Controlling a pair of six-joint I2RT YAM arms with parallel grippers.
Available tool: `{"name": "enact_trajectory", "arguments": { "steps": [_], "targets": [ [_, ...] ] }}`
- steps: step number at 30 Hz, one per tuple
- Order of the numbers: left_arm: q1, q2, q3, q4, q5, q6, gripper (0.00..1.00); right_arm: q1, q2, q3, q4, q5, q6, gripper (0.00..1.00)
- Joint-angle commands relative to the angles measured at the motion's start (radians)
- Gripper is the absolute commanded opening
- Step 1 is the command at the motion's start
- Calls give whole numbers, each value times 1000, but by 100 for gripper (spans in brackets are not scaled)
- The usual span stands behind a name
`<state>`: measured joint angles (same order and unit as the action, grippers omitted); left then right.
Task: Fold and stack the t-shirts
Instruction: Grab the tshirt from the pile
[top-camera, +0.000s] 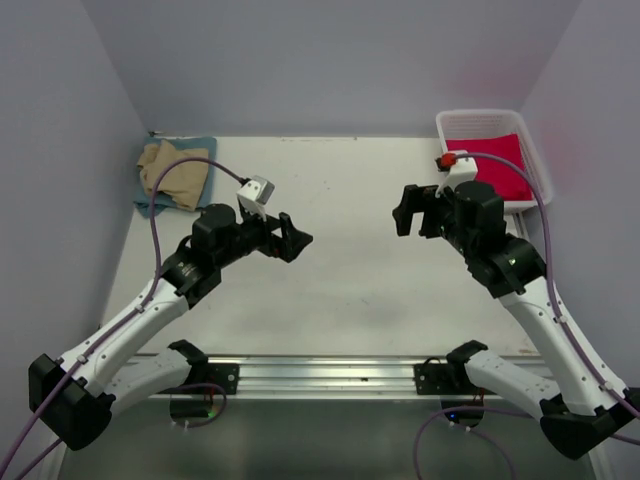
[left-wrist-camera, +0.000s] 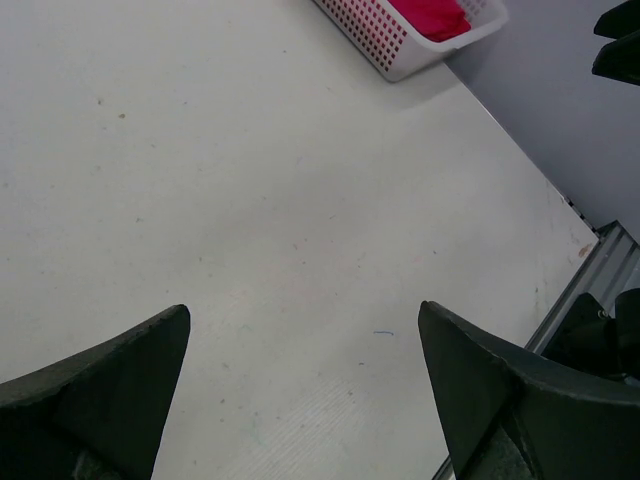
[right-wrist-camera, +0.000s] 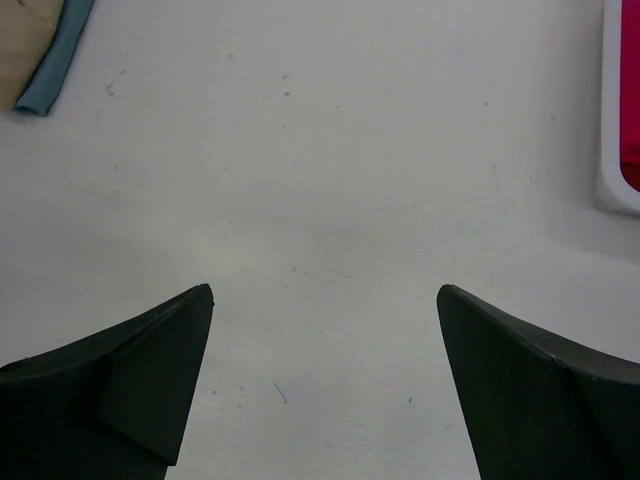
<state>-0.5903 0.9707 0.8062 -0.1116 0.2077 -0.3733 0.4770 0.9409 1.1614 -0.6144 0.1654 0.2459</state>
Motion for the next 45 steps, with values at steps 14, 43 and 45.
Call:
{"name": "enact_trajectory", "arguments": {
  "steps": [14,43,45],
  "targets": [
    [-5,-78,22,30,1,20,100,-101,294,185,64,218,1,99],
    [-5,-319,-125,-95,-96,-87,100,-646,1507,1126,-128,66,171,91],
    [-5,-329,-134,-102,-109,-90,100,-649,1504,1094,-116,63,179,86]
  ]
}}
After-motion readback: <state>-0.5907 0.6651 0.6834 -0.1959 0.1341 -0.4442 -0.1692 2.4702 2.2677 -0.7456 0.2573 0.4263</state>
